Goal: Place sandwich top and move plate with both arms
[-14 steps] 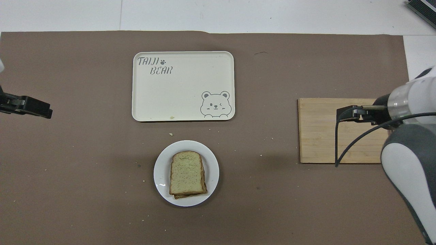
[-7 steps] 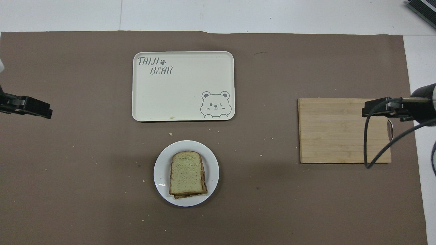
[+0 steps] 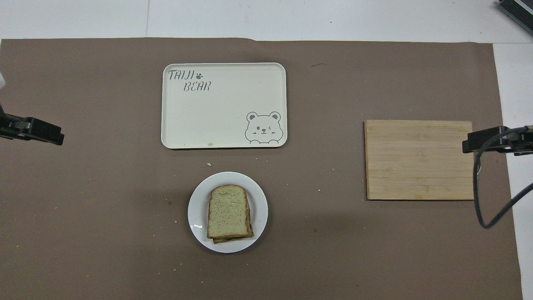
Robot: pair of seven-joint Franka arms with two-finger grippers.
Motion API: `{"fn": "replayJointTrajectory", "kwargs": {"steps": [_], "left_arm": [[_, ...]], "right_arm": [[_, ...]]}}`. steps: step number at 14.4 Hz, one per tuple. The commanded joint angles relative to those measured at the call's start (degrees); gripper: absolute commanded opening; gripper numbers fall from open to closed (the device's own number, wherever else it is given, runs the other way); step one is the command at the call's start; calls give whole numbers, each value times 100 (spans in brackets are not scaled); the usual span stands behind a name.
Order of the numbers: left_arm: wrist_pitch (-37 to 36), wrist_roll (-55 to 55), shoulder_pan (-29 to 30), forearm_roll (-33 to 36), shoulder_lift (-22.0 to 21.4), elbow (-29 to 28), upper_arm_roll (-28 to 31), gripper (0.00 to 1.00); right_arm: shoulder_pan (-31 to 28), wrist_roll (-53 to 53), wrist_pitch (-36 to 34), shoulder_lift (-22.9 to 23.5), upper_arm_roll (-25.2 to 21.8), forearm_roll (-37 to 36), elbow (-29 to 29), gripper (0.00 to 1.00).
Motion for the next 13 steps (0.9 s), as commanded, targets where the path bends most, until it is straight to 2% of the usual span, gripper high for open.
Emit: {"fn": "replayJointTrajectory", "kwargs": {"steps": [1,4,7,13], "left_arm": [[-8,56,10,47,-45,-56,8,100],[-8,56,10,46,-45,-56,0,100],[-8,56,10,46,-45,-56,0,100],[-8,56,10,47,-45,-56,0,100]], "right_arm": [[-294,-256,1,-106,28,-78,-174,100],[-567,-546,10,-221,19,-105,-341,100],[-576,-564,-7,-54,19,-280,-43,100],[-436,-660,-17,-71,98,-263,266,100]]}}
